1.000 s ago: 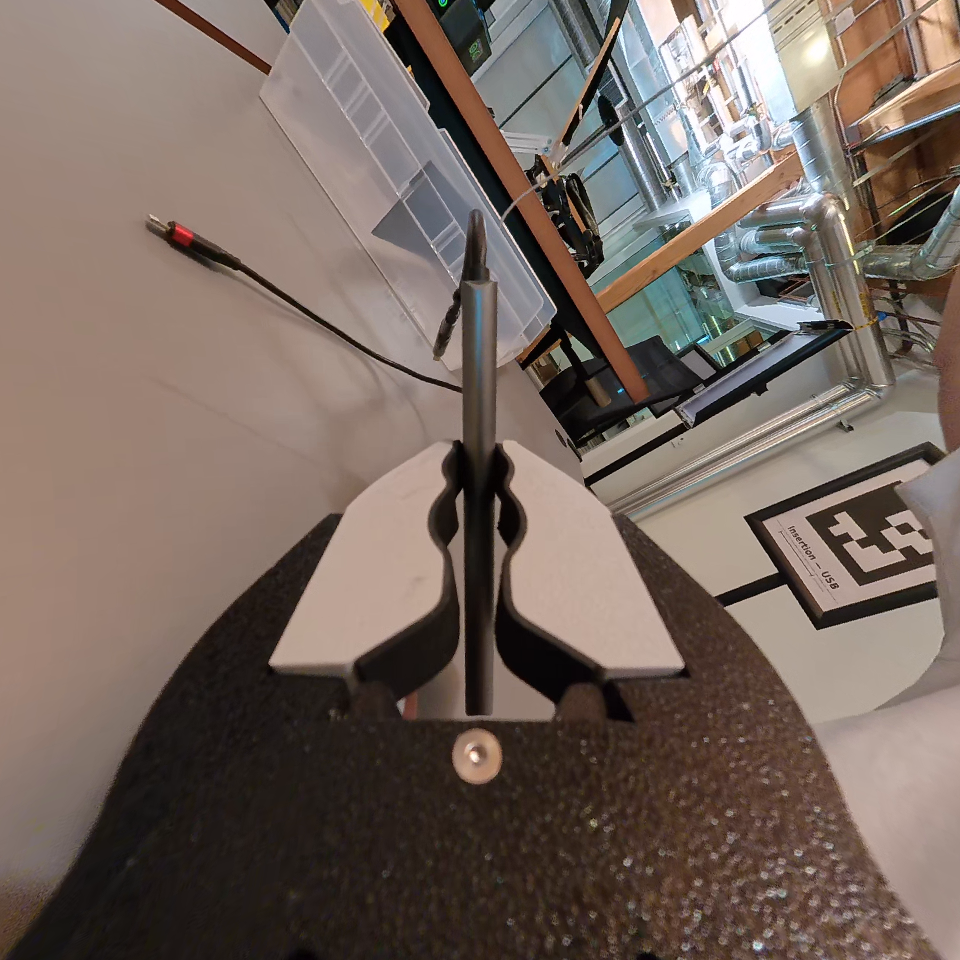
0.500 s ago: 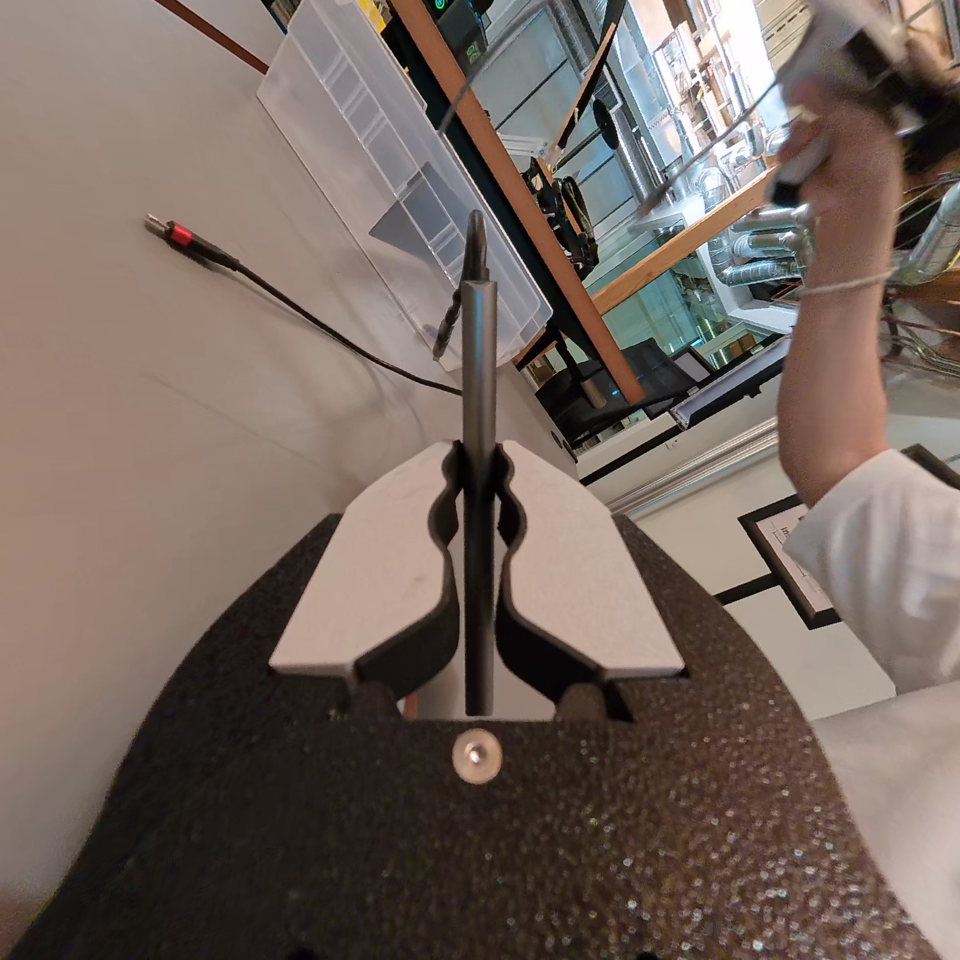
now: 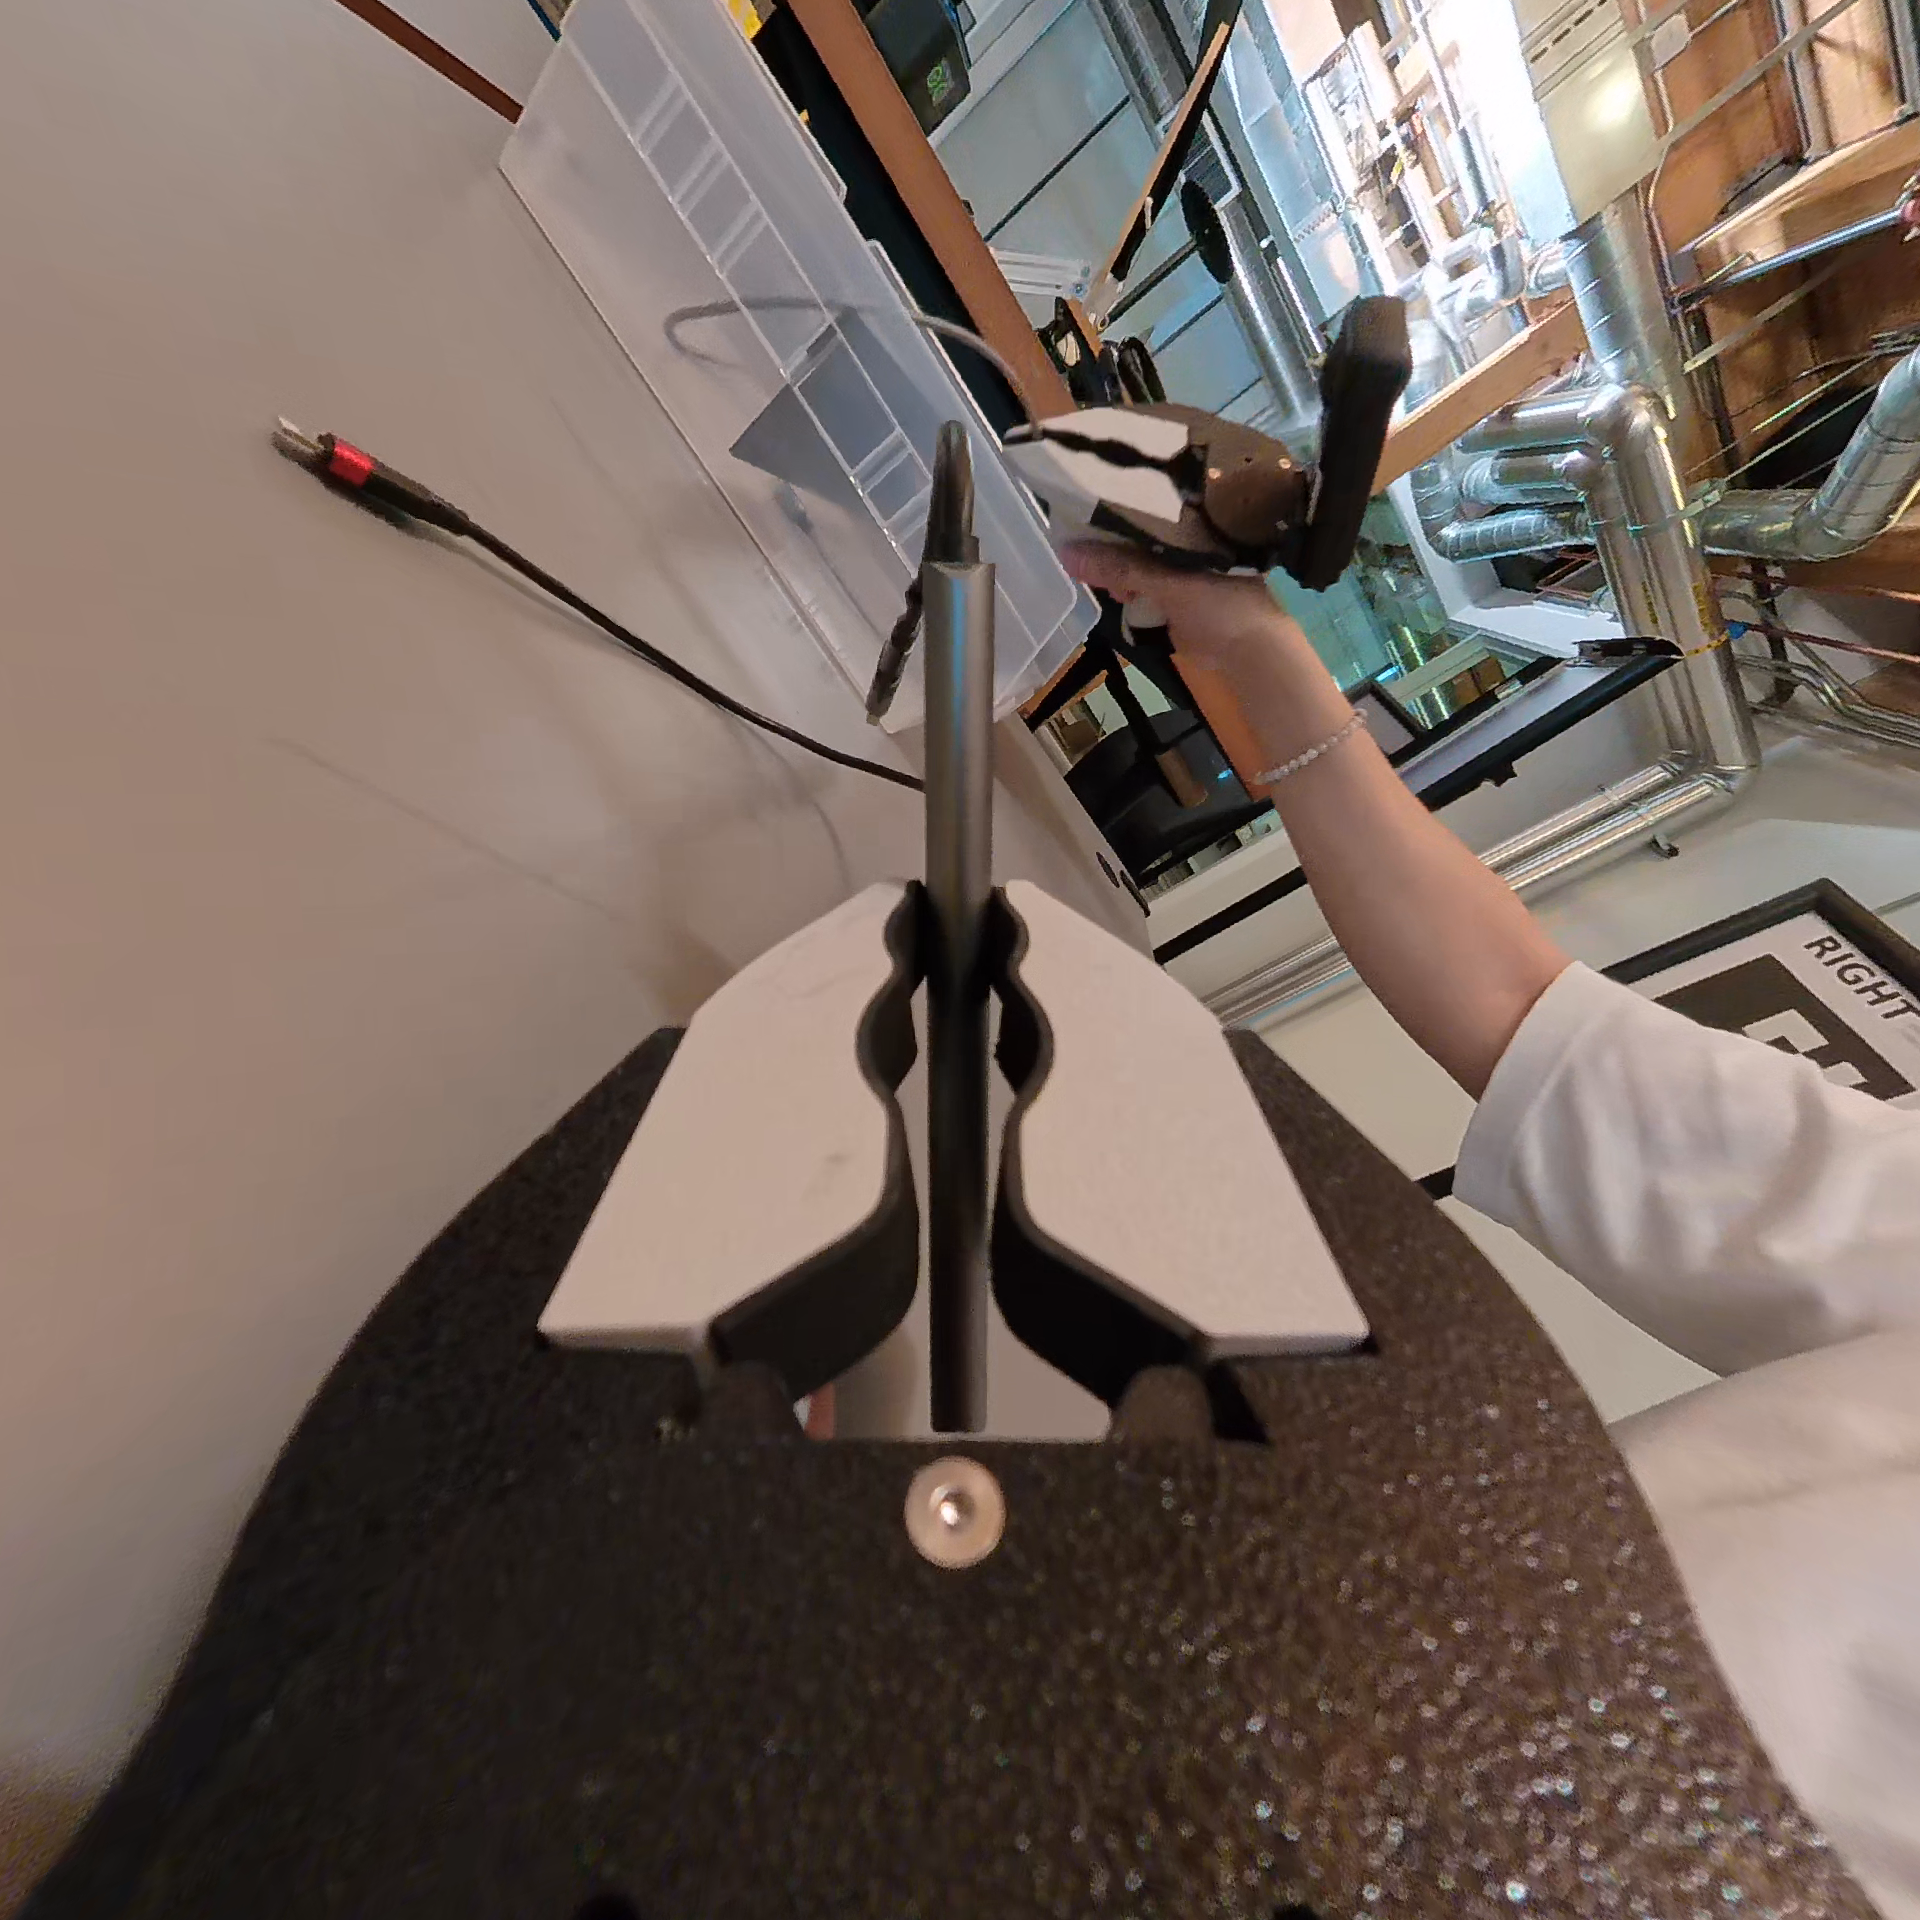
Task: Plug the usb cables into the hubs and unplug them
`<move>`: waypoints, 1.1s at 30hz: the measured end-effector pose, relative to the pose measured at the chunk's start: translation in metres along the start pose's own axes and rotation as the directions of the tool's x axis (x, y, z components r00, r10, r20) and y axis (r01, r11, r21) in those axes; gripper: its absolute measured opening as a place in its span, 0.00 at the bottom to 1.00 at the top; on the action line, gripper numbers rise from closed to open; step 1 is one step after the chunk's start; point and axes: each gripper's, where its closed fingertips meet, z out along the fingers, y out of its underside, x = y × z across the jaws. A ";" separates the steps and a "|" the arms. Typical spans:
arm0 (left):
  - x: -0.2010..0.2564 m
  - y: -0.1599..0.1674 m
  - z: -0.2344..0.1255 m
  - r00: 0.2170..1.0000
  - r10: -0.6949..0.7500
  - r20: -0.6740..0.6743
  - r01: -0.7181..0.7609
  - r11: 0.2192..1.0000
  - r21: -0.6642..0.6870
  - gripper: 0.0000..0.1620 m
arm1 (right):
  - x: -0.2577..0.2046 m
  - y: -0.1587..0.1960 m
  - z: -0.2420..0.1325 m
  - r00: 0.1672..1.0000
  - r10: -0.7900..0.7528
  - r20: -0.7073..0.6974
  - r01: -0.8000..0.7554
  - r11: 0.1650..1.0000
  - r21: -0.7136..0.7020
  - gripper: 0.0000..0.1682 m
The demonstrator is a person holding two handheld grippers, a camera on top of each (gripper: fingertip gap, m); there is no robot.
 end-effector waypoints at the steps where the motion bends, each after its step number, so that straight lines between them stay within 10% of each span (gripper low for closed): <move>1: 0.000 0.000 0.000 1.000 0.001 0.000 -0.001 1.000 -0.003 0.06 | -0.003 0.006 0.003 1.000 0.001 0.009 -0.001 1.000 -0.020 0.02; 5: 0.000 0.001 0.001 1.000 0.002 0.001 -0.002 1.000 -0.010 0.06 | -0.027 0.031 0.014 0.992 -0.055 0.117 0.068 0.991 -0.112 0.04; 12: 0.000 0.000 0.000 1.000 -0.002 -0.004 0.002 1.000 -0.004 0.06 | -0.011 0.005 -0.011 0.970 0.027 0.240 0.001 0.993 -0.115 0.54; 16: 0.000 0.002 0.001 1.000 -0.001 -0.005 0.001 1.000 -0.013 0.06 | 0.014 -0.005 -0.030 0.964 0.046 0.263 -0.006 0.988 -0.154 0.61; 26: 0.000 0.001 0.001 1.000 -0.004 -0.009 0.004 1.000 -0.009 0.06 | 0.090 0.013 0.028 0.998 0.055 0.022 -0.040 0.906 -0.422 0.37; 33: 0.000 0.003 0.002 1.000 -0.003 -0.008 0.003 1.000 -0.021 0.06 | 0.087 0.036 0.063 0.987 -0.053 0.154 0.132 0.810 -0.571 0.29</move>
